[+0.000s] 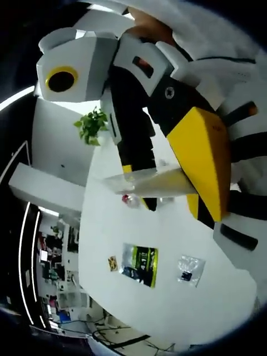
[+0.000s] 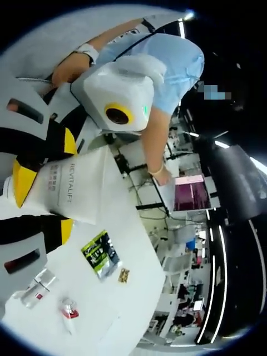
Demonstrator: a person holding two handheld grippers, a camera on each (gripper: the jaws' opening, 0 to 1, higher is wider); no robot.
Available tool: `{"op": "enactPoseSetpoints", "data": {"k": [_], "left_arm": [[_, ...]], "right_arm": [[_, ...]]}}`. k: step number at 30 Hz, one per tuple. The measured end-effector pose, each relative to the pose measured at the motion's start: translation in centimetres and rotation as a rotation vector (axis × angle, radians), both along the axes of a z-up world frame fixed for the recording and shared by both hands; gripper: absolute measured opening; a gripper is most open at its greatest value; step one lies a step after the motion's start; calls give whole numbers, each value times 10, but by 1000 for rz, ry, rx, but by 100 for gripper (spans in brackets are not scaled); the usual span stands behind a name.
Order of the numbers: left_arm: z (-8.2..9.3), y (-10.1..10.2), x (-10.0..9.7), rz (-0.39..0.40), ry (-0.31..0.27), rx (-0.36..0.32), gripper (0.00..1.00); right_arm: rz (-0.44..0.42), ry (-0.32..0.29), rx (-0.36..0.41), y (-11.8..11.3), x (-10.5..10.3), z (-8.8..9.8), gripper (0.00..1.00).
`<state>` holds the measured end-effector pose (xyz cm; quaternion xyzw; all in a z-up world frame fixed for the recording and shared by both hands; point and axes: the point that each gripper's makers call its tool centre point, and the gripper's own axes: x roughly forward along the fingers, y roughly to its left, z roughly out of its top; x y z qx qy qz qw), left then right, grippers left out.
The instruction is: Arrange the skincare products in the storage area until every visible bottle or jar stands upright without overlapping.
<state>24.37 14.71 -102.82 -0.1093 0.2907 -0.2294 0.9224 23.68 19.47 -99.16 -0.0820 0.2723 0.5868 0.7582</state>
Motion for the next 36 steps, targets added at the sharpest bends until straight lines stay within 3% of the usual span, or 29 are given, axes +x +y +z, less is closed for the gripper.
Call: {"op": "enactPoseSetpoints", "data": {"k": [7,19,24,28,33,36], "left_arm": [[-4,0,-1,-7,7,34,11],[5,3,2,-5,-51,40,12],[5,5,2,8,-35,16,11],[3,6,2,2,-30,35,11],[3,6,2,2,-30,34,11],[4,3,1,-12,-40,34,11]], "right_arm": [[-4,-1,-25,-3,0,-3,34],[2,-44,6,-2,1,6,31],[0,-24,23,2,2,5,34],[1,-7,20,1,1,3,34],[-10,55,30,-2,-1,1,33],[-1,43,26,-5,-2,2,31]]}}
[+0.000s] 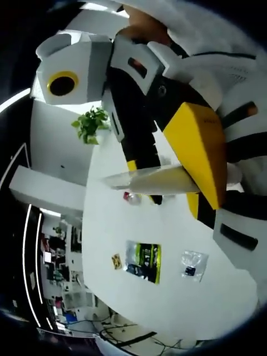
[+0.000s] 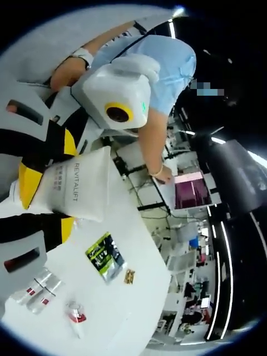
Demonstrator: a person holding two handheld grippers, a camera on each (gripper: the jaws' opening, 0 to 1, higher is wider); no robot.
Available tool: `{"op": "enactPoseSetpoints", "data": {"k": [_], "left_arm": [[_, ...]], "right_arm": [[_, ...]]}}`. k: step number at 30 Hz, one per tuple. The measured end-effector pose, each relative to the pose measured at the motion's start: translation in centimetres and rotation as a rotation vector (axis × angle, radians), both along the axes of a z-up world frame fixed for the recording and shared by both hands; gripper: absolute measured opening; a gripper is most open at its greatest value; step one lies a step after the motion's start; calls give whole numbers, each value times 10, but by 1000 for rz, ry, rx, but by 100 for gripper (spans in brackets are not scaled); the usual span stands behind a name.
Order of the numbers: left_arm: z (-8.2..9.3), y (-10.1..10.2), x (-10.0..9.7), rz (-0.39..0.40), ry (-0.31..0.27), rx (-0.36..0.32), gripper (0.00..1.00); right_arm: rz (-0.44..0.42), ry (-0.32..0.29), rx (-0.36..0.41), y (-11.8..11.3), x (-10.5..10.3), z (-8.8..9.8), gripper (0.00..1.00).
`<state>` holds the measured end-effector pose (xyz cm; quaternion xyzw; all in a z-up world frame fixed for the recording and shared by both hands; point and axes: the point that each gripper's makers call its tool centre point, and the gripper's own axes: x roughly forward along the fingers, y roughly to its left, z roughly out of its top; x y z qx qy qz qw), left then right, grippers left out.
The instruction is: Arrange the skincare products in the storage area until every visible bottle or jar stands upright without overlapping.
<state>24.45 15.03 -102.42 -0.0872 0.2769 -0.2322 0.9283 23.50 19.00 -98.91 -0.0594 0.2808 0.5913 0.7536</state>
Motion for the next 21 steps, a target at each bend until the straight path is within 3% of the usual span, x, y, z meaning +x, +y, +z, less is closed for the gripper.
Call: {"op": "enactPoseSetpoints", "data": {"k": [8,13,17,19,21], "left_arm": [[9,-2,4,-31,-77,44,14],[24,4,10,-41,-159,107,15],[31,5,12,-51,-175,101,22],[32,7,12,-73,-198,160,21],[31,6,11,-75,-189,157,21]], "right_arm": [[-15,-44,22,-3,4,9,29],[-23,-83,60,1,8,24,29],[-31,-126,74,2,15,32,29],[-39,-130,82,0,19,35,29],[-51,-132,90,0,23,36,29]]}}
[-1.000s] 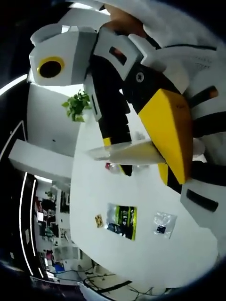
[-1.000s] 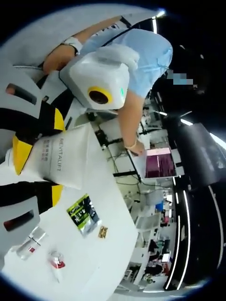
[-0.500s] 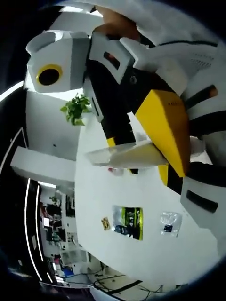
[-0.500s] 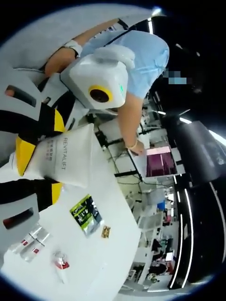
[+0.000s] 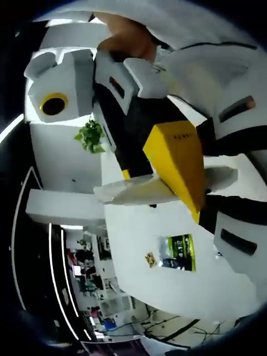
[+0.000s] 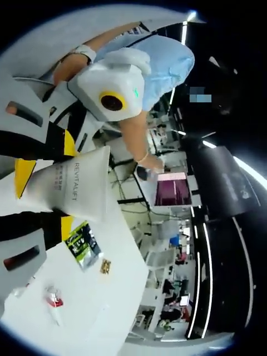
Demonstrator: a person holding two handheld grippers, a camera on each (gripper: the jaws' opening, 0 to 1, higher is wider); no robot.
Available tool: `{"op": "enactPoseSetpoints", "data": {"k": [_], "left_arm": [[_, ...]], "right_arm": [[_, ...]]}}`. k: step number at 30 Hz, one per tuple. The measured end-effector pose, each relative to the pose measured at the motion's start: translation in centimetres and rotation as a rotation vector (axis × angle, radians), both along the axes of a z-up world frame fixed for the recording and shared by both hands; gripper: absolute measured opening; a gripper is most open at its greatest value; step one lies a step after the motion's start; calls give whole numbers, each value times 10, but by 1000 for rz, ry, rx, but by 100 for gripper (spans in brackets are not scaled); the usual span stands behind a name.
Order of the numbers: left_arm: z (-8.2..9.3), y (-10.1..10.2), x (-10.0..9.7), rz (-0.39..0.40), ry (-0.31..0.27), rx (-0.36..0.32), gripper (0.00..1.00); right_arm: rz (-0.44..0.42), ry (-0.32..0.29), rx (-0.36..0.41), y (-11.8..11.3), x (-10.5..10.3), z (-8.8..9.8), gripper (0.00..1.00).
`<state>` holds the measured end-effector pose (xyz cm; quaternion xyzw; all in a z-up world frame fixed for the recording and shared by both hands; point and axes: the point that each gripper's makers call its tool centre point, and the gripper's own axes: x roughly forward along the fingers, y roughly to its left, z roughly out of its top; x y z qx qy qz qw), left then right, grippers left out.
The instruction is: Arrange the skincare products in the storage area until every visible bottle or jar stands upright without overlapping.
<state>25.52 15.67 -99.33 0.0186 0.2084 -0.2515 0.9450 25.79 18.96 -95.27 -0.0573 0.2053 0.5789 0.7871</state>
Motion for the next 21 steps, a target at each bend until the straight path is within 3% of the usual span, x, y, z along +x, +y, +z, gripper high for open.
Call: {"op": "enactPoseSetpoints", "data": {"k": [9,16,19,21], "left_arm": [[-6,7,-5,-25,0,68,24],[-38,25,-20,-35,62,224,26],[-52,26,-25,-40,87,229,27],[-67,27,-31,-33,146,242,27]], "right_arm": [[-32,-27,18,-2,13,8,29],[-75,-43,26,-8,37,17,29],[-88,-51,21,-11,46,20,30],[-100,-55,20,-13,54,23,30]]}}
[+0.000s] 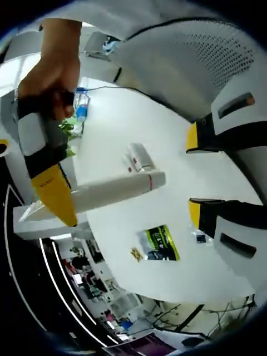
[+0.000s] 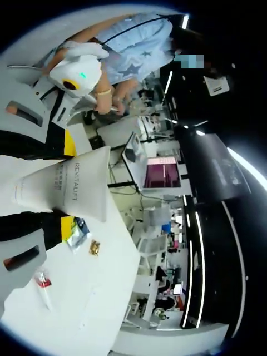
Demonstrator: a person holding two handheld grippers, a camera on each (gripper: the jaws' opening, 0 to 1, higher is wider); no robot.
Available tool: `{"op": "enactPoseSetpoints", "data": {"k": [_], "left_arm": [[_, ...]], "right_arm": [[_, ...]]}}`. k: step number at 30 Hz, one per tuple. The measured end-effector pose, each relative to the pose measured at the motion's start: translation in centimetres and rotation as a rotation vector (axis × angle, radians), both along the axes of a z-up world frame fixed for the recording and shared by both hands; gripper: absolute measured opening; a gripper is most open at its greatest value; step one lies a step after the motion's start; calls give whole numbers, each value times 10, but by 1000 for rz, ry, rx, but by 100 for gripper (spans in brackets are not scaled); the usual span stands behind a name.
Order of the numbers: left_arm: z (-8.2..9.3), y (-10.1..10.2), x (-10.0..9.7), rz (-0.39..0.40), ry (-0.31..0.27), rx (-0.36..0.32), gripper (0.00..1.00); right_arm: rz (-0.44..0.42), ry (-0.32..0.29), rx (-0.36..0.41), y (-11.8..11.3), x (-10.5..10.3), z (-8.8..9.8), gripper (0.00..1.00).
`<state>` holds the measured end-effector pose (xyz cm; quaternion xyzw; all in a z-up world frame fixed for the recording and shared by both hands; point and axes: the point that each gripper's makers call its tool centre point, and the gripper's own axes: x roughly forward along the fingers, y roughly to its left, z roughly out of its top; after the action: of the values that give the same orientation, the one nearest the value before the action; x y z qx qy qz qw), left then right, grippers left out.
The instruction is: Arrange the skincare products in the storage area until every visible bottle or jar stands upright without overlapping.
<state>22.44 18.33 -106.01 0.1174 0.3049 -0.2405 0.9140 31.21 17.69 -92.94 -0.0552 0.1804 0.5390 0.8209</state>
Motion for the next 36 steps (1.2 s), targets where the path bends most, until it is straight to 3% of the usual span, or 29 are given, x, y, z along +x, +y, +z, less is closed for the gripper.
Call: {"op": "enactPoseSetpoints", "data": {"k": [2,6,23,31,36], "left_arm": [[-5,-3,2,-25,-13,42,26],[-12,4,3,11,23,37,28],[-27,7,-2,26,88,66,28],[-33,10,-4,34,122,79,25],[-36,8,-7,26,143,74,15]], "right_arm": [[-13,-5,0,-3,9,3,30],[-38,-8,-9,-9,26,7,30],[-165,-7,-25,-39,104,13,30],[-219,16,-30,-46,133,1,30],[-242,34,-38,-47,146,-14,30]]}}
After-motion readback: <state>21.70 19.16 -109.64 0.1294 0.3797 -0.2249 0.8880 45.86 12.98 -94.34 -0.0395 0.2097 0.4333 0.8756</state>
